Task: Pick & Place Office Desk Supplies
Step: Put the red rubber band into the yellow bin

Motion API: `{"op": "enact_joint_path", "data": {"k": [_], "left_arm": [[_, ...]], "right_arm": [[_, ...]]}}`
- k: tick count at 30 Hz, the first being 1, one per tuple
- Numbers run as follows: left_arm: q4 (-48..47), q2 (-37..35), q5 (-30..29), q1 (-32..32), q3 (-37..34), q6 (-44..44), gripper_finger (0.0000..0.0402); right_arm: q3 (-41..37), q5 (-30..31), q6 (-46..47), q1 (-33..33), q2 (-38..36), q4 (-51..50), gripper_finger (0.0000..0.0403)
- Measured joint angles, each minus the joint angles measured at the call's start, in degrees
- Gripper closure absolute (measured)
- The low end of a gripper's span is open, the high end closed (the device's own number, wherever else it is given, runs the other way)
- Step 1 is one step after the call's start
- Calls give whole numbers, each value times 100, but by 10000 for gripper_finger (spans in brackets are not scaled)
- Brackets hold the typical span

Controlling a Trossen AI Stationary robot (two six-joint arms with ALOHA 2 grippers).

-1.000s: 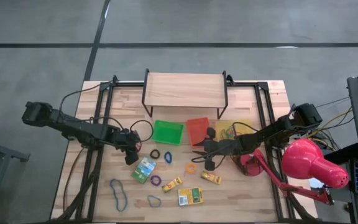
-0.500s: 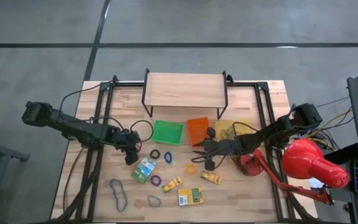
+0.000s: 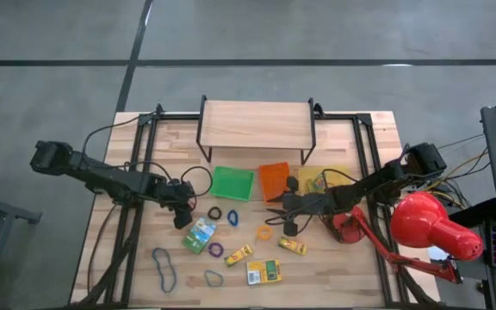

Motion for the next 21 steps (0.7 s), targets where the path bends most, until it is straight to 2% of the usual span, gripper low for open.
{"op": "enact_joint_path", "data": {"k": [5, 16, 21], "left_arm": [[-114, -51, 103, 0, 193, 9, 401], [-887, -106, 105, -11, 1101, 74, 401], [-902, -169, 59, -15, 1361, 189, 401]], "right_arm": [[1, 1, 0, -1, 0, -2, 273], [1, 1, 0, -1, 0, -2, 286], [1, -1, 0, 1, 0, 1, 291]]}}
